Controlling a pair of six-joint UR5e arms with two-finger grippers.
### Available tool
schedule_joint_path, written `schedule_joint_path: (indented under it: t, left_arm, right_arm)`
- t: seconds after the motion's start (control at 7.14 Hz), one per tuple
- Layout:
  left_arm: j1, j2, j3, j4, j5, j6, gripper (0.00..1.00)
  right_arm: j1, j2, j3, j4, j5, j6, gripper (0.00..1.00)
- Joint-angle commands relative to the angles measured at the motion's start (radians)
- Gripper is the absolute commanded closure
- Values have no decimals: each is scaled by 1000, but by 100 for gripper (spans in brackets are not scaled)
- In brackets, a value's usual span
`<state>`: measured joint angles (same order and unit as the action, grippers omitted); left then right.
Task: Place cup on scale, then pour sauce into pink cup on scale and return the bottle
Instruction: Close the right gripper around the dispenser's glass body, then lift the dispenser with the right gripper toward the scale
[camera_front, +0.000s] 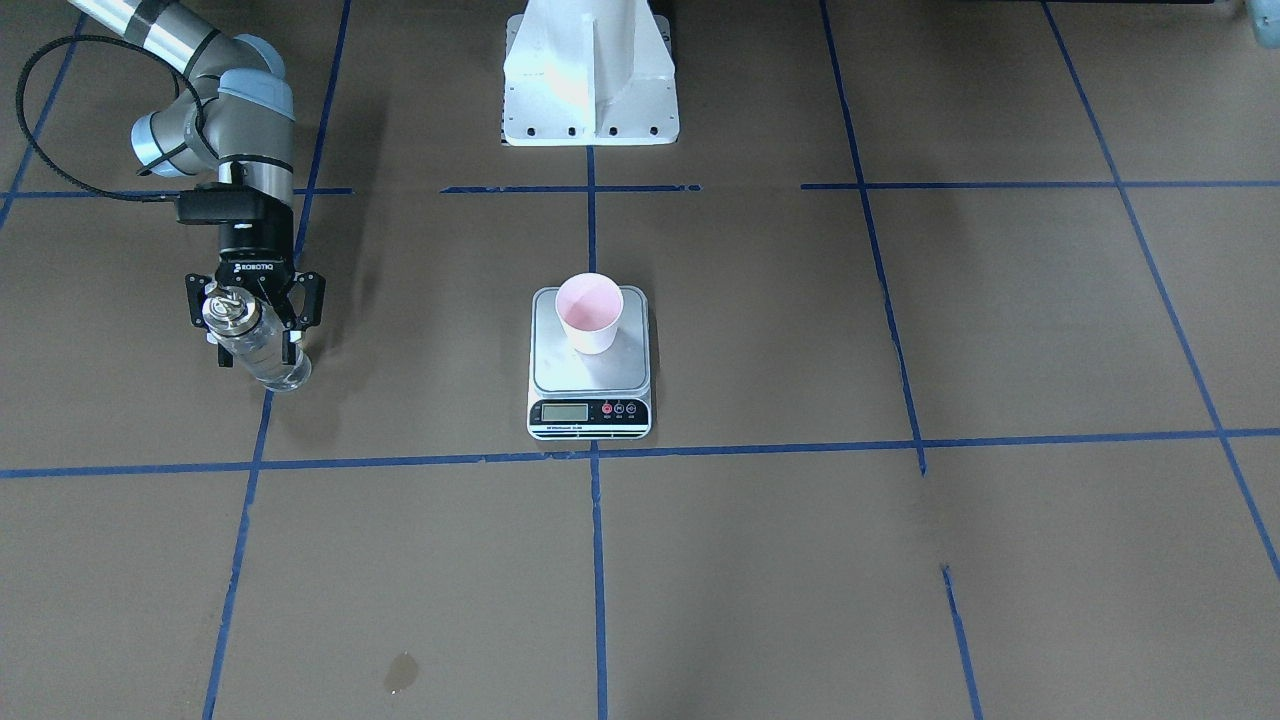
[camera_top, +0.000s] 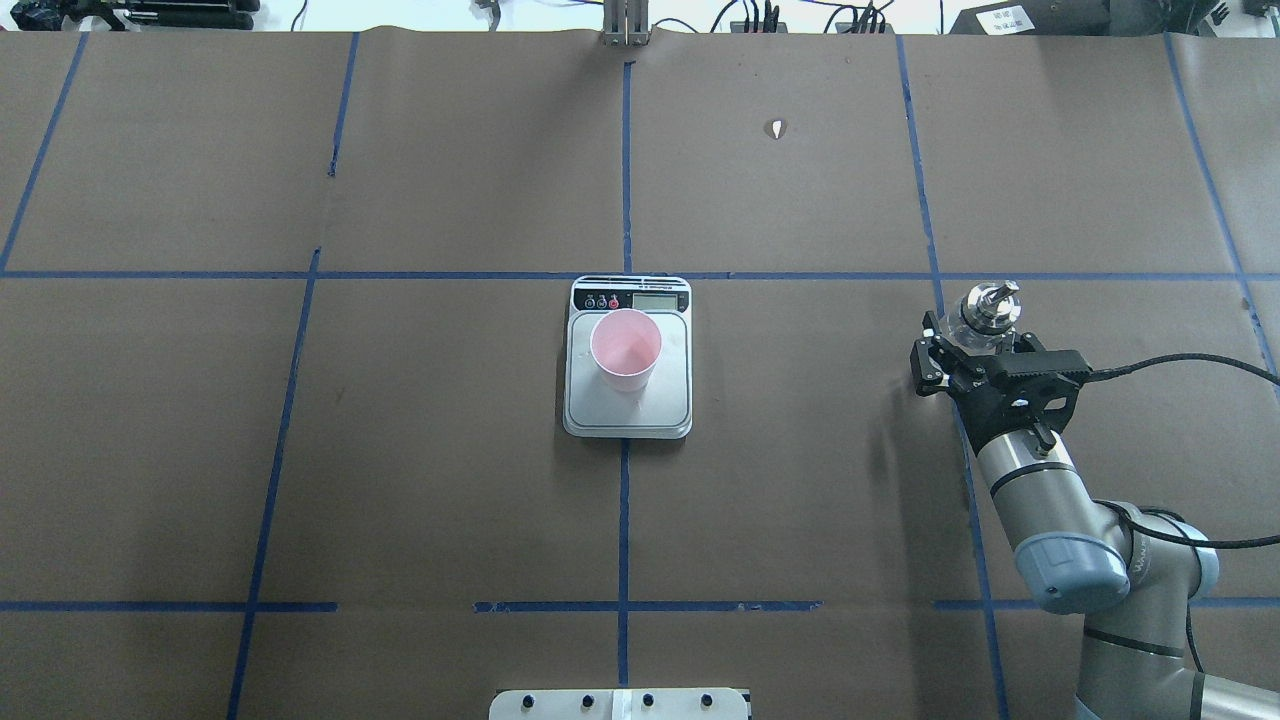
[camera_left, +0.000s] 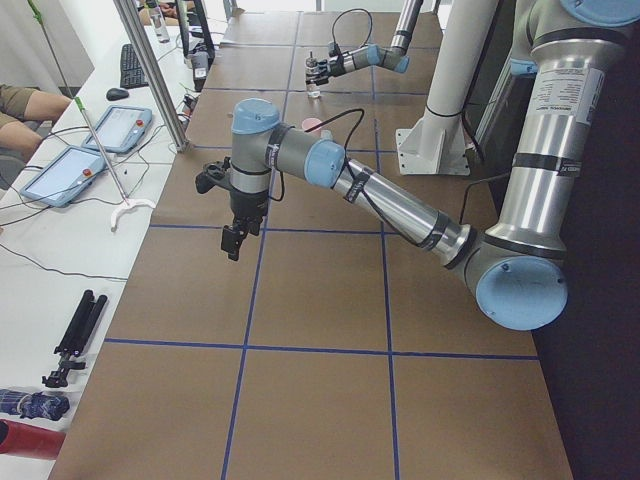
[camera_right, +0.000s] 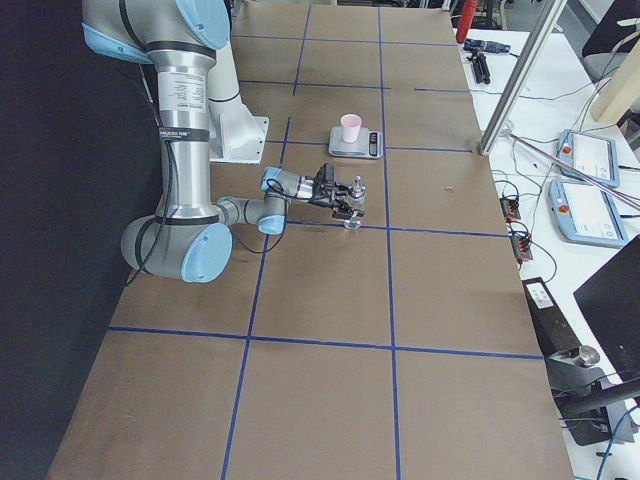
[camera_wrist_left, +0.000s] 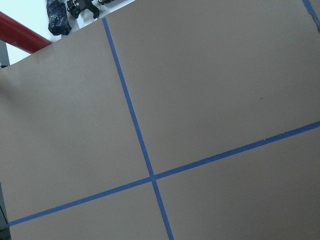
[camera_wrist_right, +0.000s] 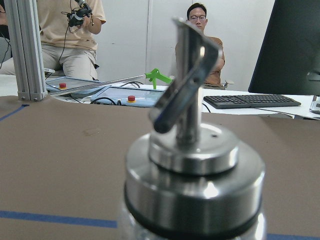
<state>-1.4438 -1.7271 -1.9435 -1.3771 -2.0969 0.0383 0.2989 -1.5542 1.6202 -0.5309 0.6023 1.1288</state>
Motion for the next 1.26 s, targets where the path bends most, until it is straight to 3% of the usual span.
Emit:
schedule_joint_path:
  t: [0.0,0.14,0.42,0.7,0.84,1.12]
  left_arm:
    - [-1,0,-2,1,0,0,0]
    - [-1,-2,-2,1,0,0,0]
    - [-1,-3,-2,3,0,0,0]
    - [-1,-2,-2,3,-3,0,0]
    - [-1,7,0,3,-8,2,0]
    - [-3,43,8,4,-14,43,0]
  right_arm:
    - [34,-1,6,126,83,-91,100]
    - [67,-9,6,223,109,-206,100]
    - [81,-12,13,230,122,-259,100]
    - [82,-7,85,230,131,-485,100]
    - [113,-21,137,220,139,-685,100]
    - [153,-12,171,145,160,-797,100]
